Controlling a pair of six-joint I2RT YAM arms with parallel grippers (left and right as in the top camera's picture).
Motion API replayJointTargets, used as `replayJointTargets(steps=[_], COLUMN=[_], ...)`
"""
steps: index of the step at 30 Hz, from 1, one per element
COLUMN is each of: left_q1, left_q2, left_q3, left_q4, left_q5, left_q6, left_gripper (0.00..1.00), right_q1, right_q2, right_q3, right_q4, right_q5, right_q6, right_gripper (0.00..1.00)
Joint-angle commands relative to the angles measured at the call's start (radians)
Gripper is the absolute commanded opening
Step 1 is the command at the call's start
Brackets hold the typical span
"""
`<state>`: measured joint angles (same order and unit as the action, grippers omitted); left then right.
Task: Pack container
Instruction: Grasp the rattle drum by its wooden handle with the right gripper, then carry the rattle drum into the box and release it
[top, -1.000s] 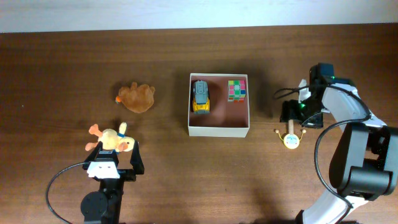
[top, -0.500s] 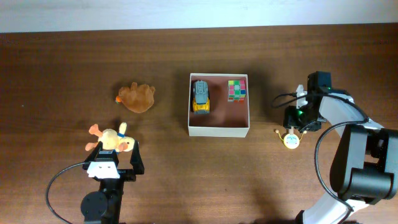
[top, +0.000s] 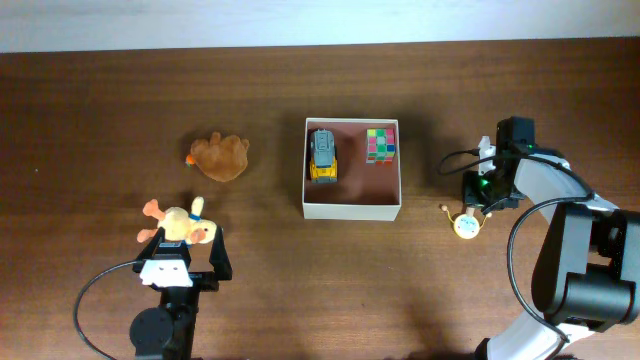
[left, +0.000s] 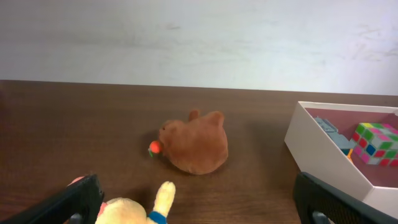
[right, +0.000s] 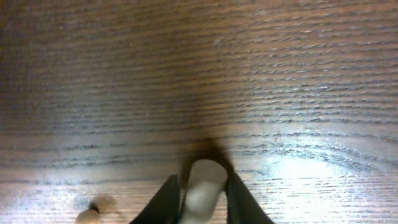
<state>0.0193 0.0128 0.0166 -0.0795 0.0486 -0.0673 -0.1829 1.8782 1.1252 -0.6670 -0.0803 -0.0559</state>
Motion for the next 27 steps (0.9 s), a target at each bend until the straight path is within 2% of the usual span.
replayJointTargets(steps=[1, 6, 12, 18, 27], left_q1=[0.004, 0.004, 0.004, 0.004, 0.004], left_q2=[-0.008, -0.008, -0.008, -0.008, -0.008], left_q3=[-0.007, -0.006, -0.006, -0.006, -0.007], left_q4=[-0.001, -0.001, -0.001, -0.001, -0.001], left_q5=[-0.003, -0.003, -0.003, -0.003, -0.003], left_q6=[0.016, 0.016, 0.016, 0.016, 0.016], left_gripper=[0.99, 0.99, 0.99, 0.99, 0.99], right_q1=[0.000, 0.000, 0.000, 0.000, 0.013], right_q2=[0.043, 0.043, 0.043, 0.043, 0.043], right_q3=[-0.041, -0.041, -0.020, 0.177, 0.639], right_q4=[0.001, -0.011, -0.036, -0.240, -0.620], right_q5=[-0.044, -0.084, -0.115, -0.168, -0.401], right_q6=[0.000, 0.025, 0.038, 0.036, -0.073], right_gripper=[0.17, 0.12, 0.11, 0.12, 0.12])
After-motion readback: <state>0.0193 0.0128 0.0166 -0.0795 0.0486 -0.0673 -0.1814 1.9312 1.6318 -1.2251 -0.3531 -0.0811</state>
